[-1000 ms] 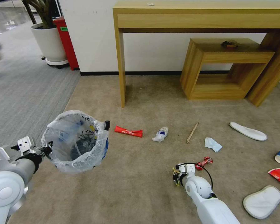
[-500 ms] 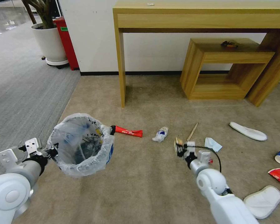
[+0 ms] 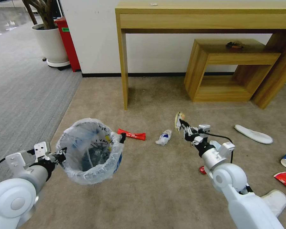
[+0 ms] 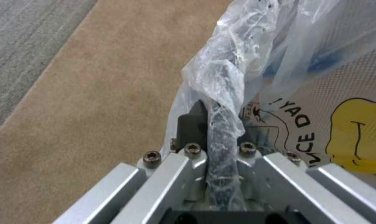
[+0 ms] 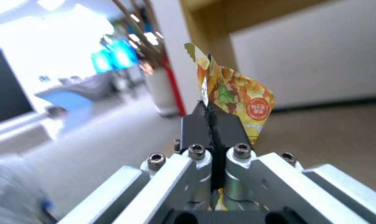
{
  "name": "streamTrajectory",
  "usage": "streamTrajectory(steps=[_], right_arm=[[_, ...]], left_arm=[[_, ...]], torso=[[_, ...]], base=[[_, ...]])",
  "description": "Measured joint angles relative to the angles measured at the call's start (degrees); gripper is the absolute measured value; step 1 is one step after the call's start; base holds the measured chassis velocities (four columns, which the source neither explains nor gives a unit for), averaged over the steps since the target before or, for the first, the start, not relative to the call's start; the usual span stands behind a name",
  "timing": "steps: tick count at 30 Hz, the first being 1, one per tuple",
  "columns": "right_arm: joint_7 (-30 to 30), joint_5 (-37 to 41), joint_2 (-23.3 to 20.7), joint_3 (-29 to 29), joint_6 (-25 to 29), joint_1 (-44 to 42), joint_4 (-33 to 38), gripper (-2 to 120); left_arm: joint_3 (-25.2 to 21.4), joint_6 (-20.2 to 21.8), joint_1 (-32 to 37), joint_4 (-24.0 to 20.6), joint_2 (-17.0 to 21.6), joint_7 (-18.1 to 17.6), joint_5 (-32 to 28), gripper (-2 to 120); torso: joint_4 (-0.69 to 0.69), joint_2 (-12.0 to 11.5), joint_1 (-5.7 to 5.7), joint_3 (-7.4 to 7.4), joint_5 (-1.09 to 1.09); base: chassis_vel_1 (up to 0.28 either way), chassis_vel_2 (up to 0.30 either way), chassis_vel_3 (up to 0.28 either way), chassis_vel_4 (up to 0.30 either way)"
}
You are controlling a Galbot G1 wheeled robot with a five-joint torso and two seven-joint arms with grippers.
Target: Pick up the trash bin and place the garbage on the floor into it.
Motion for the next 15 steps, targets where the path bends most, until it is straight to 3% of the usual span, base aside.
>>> streamTrajectory(steps=[3,9,15], right_arm=[[-5.6,3.6,-1.7,0.2,4.4,1.7,0.5,0],[-10.0,6.9,-4.3,0.3,6.6,4.4,1.1,0],[-15.5,10.2,-7.6,-1.1,8.9,8.2,1.6,0]], left_arm=[[1.3,0.0,0.3,0.0,1.5,1.0,0.0,0],[2.9,0.0,0.4,0.1,2.5,1.6,0.0,0],[8.4,0.0,0.0,-0.3,6.0,3.1,-0.3,0]], torso=[[0.0,0.0,0.0,0.0,0.01],[0.0,0.0,0.0,0.0,0.0],[0.0,0.0,0.0,0.0,0.0]], base=[[0.0,0.0,0.0,0.0],[0.0,0.0,0.0,0.0],[0.0,0.0,0.0,0.0]])
